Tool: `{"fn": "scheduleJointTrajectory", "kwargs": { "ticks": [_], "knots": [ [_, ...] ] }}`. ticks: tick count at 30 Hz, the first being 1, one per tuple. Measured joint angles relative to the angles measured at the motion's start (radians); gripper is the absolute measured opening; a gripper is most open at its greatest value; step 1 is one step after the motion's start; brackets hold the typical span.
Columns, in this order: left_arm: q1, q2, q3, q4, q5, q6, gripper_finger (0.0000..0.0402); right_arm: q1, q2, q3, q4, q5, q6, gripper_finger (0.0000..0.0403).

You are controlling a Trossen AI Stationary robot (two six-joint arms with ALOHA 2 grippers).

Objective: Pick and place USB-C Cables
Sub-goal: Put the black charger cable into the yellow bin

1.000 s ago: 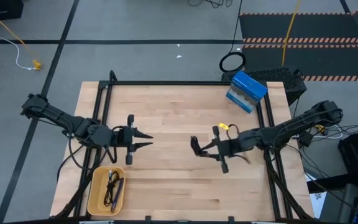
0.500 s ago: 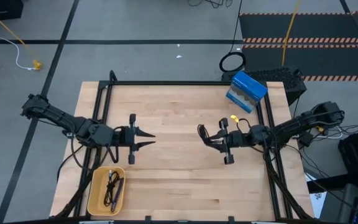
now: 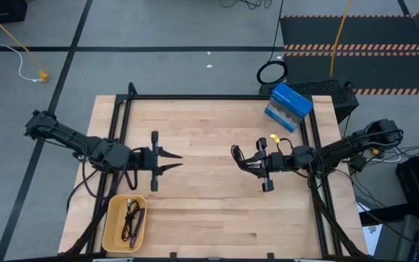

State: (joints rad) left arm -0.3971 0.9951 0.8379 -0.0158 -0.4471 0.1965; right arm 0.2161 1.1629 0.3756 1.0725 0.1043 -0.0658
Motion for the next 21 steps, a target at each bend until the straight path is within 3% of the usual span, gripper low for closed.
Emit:
{"fn": "scheduleJointTrajectory", "kwargs": {
  "ticks": [6,14,21],
  "knots": [
    [0.034,0.049,0.0,0.076,0.001,0.088,0.0093,0.0,0.0,0.0,0.0,0.0,0.001,0.0077],
    [0.132,0.215,0.0,0.315,0.009,0.176,0.0093,0.0,0.0,0.0,-0.007,0.003,0.002,0.0077],
    [0.226,0.329,0.0,0.459,0.191,0.172,0.0093,0.0,0.0,0.0,-0.009,0.003,0.012,0.0077]
  ]
}}
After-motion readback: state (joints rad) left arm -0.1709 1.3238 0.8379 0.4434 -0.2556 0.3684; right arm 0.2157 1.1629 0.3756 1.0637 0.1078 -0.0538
